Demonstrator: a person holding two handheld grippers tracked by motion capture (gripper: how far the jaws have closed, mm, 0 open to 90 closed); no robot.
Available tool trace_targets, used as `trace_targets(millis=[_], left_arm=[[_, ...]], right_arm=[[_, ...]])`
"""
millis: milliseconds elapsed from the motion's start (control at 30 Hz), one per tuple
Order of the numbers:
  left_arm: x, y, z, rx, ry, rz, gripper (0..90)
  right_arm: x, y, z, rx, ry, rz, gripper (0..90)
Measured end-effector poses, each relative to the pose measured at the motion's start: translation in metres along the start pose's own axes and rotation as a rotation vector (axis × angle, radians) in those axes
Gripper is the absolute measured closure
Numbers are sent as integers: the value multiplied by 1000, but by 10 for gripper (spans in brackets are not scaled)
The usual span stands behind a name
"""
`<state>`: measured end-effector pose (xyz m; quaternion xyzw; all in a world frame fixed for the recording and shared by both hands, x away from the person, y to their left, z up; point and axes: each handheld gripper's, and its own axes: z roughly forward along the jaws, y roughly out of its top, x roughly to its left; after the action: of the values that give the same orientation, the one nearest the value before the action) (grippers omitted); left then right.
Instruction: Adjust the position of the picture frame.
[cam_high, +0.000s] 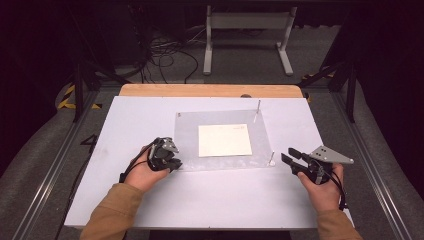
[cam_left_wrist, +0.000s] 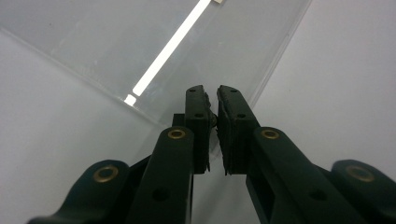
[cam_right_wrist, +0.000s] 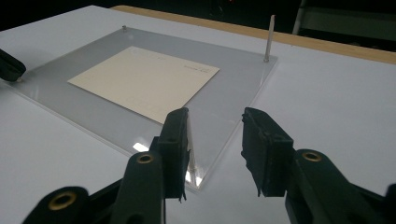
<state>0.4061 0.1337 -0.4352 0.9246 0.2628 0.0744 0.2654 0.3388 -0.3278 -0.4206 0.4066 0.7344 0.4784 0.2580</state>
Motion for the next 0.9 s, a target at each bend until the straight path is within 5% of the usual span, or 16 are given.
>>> trace_targets(millis=[300,400,900], left_arm=[[0,-1,0,-5,-7,78,831],[-6,-1,-1,0,-42,107,832],[-70,3,-5,78,-176,336,831]], right_arm=[[-1,0,-1,-2,0,3,606],[-2,0,-2,-6,-2,1,606],[-15,-4,-17,-35,-16,49,599]])
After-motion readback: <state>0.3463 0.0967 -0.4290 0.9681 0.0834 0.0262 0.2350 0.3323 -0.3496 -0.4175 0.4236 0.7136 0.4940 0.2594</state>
